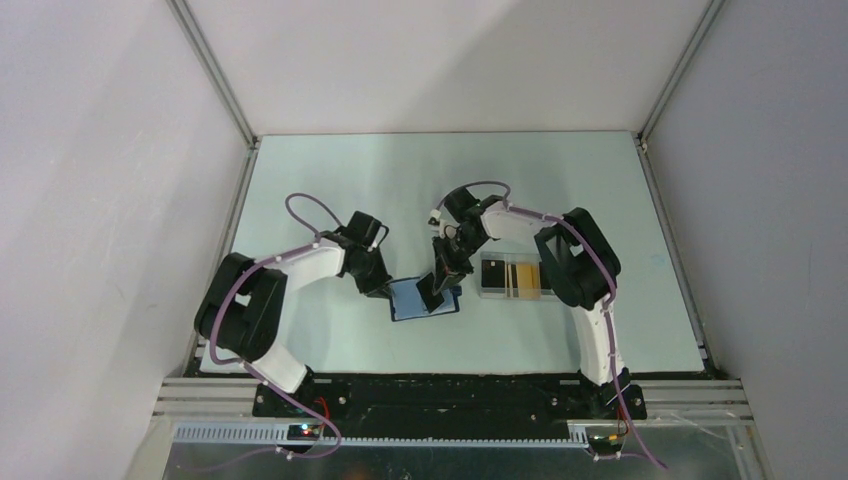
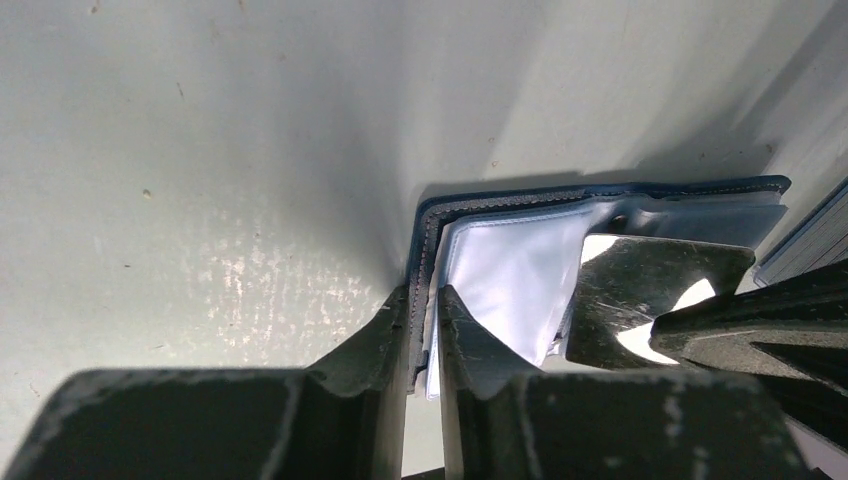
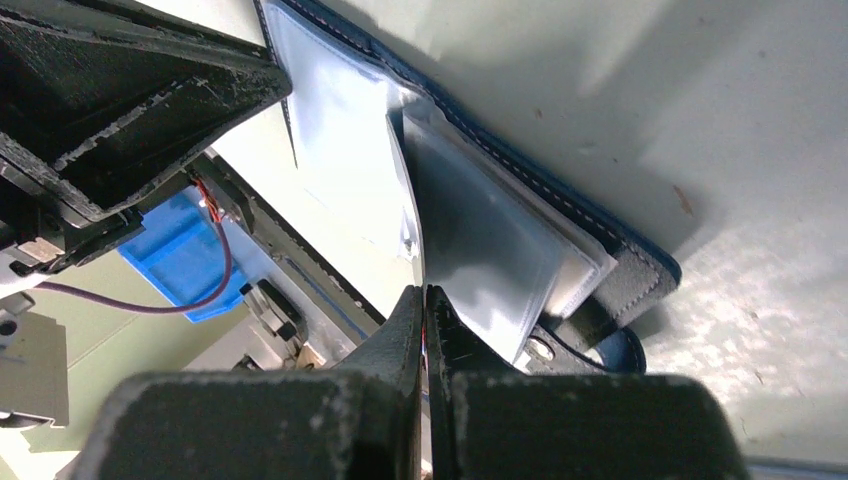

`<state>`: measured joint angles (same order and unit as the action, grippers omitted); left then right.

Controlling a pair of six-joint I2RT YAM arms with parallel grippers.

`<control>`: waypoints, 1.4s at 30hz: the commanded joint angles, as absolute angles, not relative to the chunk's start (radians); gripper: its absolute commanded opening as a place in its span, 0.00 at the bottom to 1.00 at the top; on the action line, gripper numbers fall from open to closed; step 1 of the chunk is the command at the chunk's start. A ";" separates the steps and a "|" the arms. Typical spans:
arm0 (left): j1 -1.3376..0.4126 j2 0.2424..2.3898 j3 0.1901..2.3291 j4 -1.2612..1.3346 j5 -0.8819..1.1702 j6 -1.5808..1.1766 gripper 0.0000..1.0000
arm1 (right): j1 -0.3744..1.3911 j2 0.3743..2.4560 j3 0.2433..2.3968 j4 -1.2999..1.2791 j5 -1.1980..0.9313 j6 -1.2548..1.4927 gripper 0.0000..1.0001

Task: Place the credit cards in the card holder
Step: Insert the credit card into the card holder.

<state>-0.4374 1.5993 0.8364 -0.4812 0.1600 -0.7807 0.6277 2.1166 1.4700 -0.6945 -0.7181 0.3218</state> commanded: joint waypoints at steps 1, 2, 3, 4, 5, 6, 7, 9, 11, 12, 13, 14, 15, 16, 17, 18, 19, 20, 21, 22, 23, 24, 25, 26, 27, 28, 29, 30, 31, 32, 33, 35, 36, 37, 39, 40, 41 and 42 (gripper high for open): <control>-0.445 1.648 0.833 -0.502 0.109 -0.758 0.18 | 0.616 2.063 1.462 -0.766 -0.624 0.312 0.00; -0.445 1.650 0.834 -0.503 0.108 -0.759 0.18 | 0.614 2.062 1.462 -0.771 -0.622 0.311 0.00; -0.445 1.650 0.835 -0.505 0.107 -0.759 0.17 | 0.611 2.059 1.462 -0.784 -0.618 0.310 0.00; -0.445 1.650 0.836 -0.505 0.106 -0.759 0.17 | 0.610 2.058 1.460 -0.786 -0.616 0.309 0.00; -0.445 1.650 0.836 -0.506 0.106 -0.760 0.17 | 0.610 2.053 1.455 -0.779 -0.616 0.309 0.00; -0.445 1.649 0.836 -0.505 0.104 -0.759 0.17 | 0.610 2.052 1.455 -0.777 -0.618 0.309 0.00; -0.446 1.650 0.836 -0.505 0.104 -0.759 0.17 | 0.611 2.059 1.459 -0.781 -0.623 0.307 0.00; -0.445 1.652 0.836 -0.506 0.104 -0.759 0.17 | 0.613 2.068 1.457 -0.774 -0.639 0.309 0.00; -0.445 1.652 0.836 -0.506 0.108 -0.759 0.16 | 0.614 2.076 1.446 -0.755 -0.674 0.309 0.00; -0.445 1.652 0.837 -0.507 0.109 -0.758 0.16 | 0.614 2.077 1.441 -0.733 -0.684 0.309 0.00; -0.445 1.653 0.838 -0.506 0.108 -0.758 0.16 | 0.615 2.080 1.433 -0.727 -0.701 0.309 0.00; -0.446 1.653 0.839 -0.506 0.108 -0.758 0.16 | 0.617 2.081 1.430 -0.716 -0.709 0.307 0.00; -0.446 1.654 0.839 -0.507 0.109 -0.758 0.16 | 0.621 2.082 1.428 -0.709 -0.720 0.306 0.00; -0.446 1.656 0.838 -0.507 0.110 -0.758 0.16 | 0.623 2.085 1.427 -0.696 -0.739 0.307 0.00; -0.446 1.657 0.839 -0.507 0.111 -0.758 0.16 | 0.622 2.090 1.427 -0.683 -0.754 0.308 0.00; -0.446 1.657 0.840 -0.507 0.112 -0.758 0.16 | 0.621 2.091 1.424 -0.670 -0.783 0.310 0.00; -0.446 1.658 0.840 -0.506 0.113 -0.757 0.16 | 0.624 2.092 1.421 -0.650 -0.795 0.312 0.00; -0.446 1.658 0.841 -0.507 0.113 -0.757 0.16 | 0.625 2.093 1.420 -0.641 -0.817 0.315 0.00; -0.448 1.659 0.841 -0.507 0.113 -0.756 0.16 | 0.626 2.094 1.419 -0.623 -0.828 0.316 0.00; -0.447 1.660 0.842 -0.508 0.113 -0.756 0.16 | 0.627 2.095 1.417 -0.613 -0.853 0.318 0.00; -0.447 1.661 0.842 -0.507 0.113 -0.756 0.15 | 0.627 2.095 1.415 -0.593 -0.864 0.322 0.00; -0.446 1.661 0.842 -0.507 0.113 -0.755 0.15 | 0.628 2.095 1.415 -0.586 -0.882 0.324 0.00; -0.446 1.660 0.842 -0.507 0.113 -0.755 0.15 | 0.629 2.096 1.413 -0.570 -0.888 0.328 0.00; -0.447 1.662 0.842 -0.507 0.112 -0.755 0.15 | 0.629 2.099 1.412 -0.564 -0.896 0.329 0.00; -0.447 1.662 0.843 -0.507 0.112 -0.755 0.15 | 0.630 2.102 1.411 -0.551 -0.905 0.331 0.00; -0.446 1.663 0.844 -0.508 0.112 -0.754 0.15 | 0.628 2.109 1.411 -0.541 -0.907 0.331 0.00; -0.446 1.665 0.845 -0.509 0.113 -0.754 0.15 | 0.627 2.114 1.411 -0.540 -0.910 0.333 0.00; -0.446 1.666 0.847 -0.508 0.113 -0.753 0.15 | 0.623 2.124 1.412 -0.539 -0.911 0.333 0.00; -0.446 1.665 0.847 -0.508 0.113 -0.753 0.15 | 0.620 2.127 1.410 -0.539 -0.905 0.332 0.00; -0.446 1.667 0.847 -0.509 0.113 -0.753 0.15 | 0.616 2.136 1.410 -0.548 -0.898 0.333 0.00; -0.446 1.667 0.848 -0.509 0.113 -0.752 0.15 | 0.614 2.138 1.410 -0.555 -0.878 0.328 0.00; -0.446 1.669 0.849 -0.510 0.113 -0.752 0.15 | 0.606 2.140 1.411 -0.584 -0.845 0.319 0.00; -0.447 1.669 0.849 -0.510 0.112 -0.752 0.15 | 0.602 2.135 1.411 -0.608 -0.830 0.311 0.00; -0.447 1.670 0.850 -0.511 0.113 -0.752 0.15 | 0.600 2.130 1.410 -0.620 -0.804 0.305 0.00; -0.446 1.674 0.851 -0.512 0.113 -0.750 0.15 | 0.592 2.109 1.411 -0.654 -0.772 0.295 0.00; -0.446 1.675 0.852 -0.512 0.113 -0.750 0.15 | 0.590 2.106 1.410 -0.669 -0.768 0.290 0.00; -0.447 1.675 0.853 -0.513 0.113 -0.751 0.15 | 0.585 2.102 1.411 -0.677 -0.760 0.288 0.00; -0.447 1.677 0.854 -0.513 0.113 -0.751 0.15 | 0.582 2.099 1.410 -0.691 -0.747 0.287 0.00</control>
